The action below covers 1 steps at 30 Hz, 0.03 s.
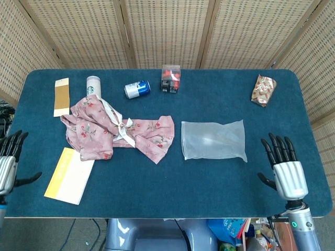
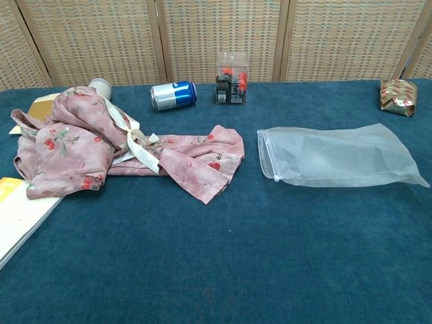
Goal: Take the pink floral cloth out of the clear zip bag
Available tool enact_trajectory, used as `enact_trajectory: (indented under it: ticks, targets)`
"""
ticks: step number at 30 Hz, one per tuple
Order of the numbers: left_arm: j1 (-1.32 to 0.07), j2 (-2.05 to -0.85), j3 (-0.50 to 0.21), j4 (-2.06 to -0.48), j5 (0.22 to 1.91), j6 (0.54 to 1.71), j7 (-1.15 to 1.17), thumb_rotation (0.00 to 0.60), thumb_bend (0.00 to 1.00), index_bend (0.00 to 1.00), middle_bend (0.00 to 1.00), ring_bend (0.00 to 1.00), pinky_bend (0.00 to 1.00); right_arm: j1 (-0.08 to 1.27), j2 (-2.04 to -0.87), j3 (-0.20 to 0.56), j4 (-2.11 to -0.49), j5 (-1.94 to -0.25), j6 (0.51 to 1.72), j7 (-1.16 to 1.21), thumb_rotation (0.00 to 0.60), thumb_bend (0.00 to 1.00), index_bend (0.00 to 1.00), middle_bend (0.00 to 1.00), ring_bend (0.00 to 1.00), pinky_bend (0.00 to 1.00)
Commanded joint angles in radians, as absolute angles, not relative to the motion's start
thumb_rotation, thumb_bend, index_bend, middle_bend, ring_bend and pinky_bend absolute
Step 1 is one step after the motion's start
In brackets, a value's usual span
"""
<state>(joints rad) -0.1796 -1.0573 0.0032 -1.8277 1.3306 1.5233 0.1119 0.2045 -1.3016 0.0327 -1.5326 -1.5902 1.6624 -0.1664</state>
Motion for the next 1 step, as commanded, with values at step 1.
enact_trajectory:
  ticks: [1]
  targets:
    - [-0.138, -1.087, 0.032, -1.846, 1.361, 1.558, 0.139, 0.600, 0.05, 0.00, 0.00, 0.00, 0.00, 0.174, -1.314, 0.030, -1.549, -1.604, 1.694, -0.150, 0.600, 0.00, 0.00, 0.00, 0.00, 0.00]
